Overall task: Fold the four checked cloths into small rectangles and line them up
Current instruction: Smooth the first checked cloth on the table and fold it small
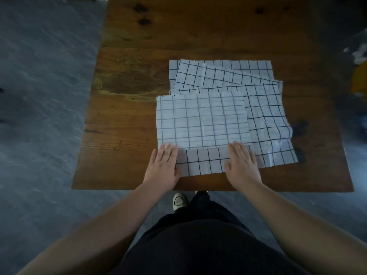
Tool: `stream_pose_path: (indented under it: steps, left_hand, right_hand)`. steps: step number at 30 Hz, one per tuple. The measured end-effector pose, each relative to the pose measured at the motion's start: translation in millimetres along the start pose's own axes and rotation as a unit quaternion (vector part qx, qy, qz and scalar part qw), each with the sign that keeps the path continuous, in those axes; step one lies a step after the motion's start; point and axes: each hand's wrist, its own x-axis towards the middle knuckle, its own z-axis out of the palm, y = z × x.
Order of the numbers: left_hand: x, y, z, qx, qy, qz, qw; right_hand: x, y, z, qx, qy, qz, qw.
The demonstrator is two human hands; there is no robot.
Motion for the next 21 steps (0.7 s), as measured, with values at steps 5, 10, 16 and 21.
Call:
stream_pose_path:
  steps: [5, 10, 16, 21]
  left_hand:
    - [30.9, 49.6, 0.7, 0.032, -0.019, 0.077, 0.996]
    - [41.8, 50.4, 10.0, 0.037, -0.042, 0.059, 0.997]
    - [20.0, 20.8, -1.2, 0.017, -0.023, 0.035, 0.999]
    - [26.7, 32.9, -13.1, -0.031, 0.015, 0.007, 0.999]
  right_hand:
    - [9.0, -35.4, 9.3, -0.028, -0.022, -0.124, 0.992]
    - [14.1, -14.7, 4.7, -0.023, -0.025, -0.125, 0.992]
    - [13.9, 44.3, -16.3, 0.063, 0.018, -0.039, 0.997]
    - [40.4, 56.2, -41.9, 0.256, 0.047, 0.107, 0.96]
